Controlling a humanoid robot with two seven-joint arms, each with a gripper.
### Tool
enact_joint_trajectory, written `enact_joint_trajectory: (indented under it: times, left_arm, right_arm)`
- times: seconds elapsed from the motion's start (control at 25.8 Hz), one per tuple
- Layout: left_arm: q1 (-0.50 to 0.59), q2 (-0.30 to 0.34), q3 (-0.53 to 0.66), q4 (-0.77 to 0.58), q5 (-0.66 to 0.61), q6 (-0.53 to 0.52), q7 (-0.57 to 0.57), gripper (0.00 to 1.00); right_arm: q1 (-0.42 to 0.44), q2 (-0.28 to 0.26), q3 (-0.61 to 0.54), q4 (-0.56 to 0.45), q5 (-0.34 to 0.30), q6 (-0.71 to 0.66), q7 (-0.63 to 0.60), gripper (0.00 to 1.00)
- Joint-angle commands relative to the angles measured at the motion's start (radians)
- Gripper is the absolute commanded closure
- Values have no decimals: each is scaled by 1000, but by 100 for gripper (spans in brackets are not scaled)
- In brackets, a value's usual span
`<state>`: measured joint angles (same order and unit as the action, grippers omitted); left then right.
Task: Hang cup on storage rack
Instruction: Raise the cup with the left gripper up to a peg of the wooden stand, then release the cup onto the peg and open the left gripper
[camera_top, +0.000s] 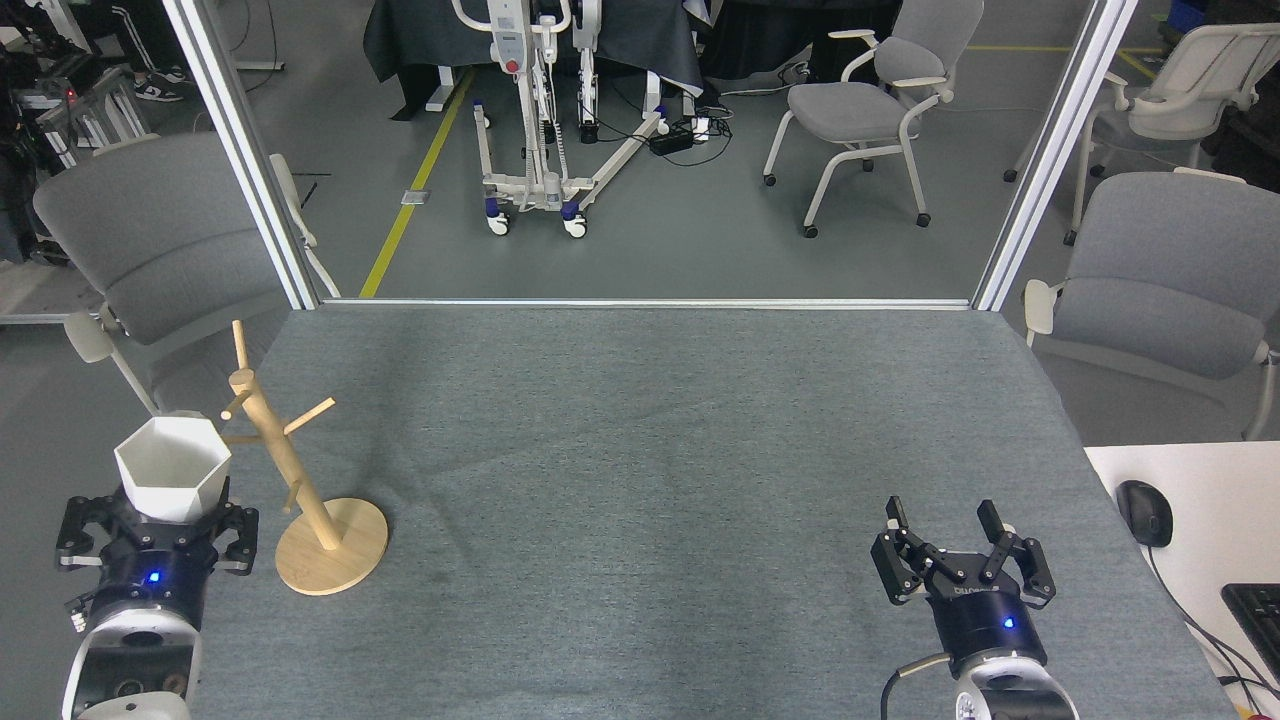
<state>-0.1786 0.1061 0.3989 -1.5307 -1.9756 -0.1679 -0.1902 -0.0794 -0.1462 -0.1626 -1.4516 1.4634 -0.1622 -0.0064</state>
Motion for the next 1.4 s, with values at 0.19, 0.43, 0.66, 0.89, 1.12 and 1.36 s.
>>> enact_joint_trajectory:
  times: [0.19,0.43,0.66,0.89,1.12,1.36]
  left_arm:
    - [4,-5,-46,12,-26,2,3,100]
    - [18,-19,-52,31,-26,2,3,85]
    - [16,-46,-51,73,-25,11,3,9]
    - [16,-69,-51,96,-20,10,9,2]
    - [13,-102,-51,170,-15,5,15,2]
    - [16,-187,-52,201,-8,-10,40,2]
  right_arm:
    - [-2,0,0,0,0,0,0,0]
    - [-2,0,0,0,0,0,0,0]
    - [-2,0,0,-1,0,0,0,0]
    - [-3,0,-2,0,0,1,0,0]
    - [-3,-1,0,0,0,1,0,0]
    - [-5,-1,0,0,-2,1,2,0]
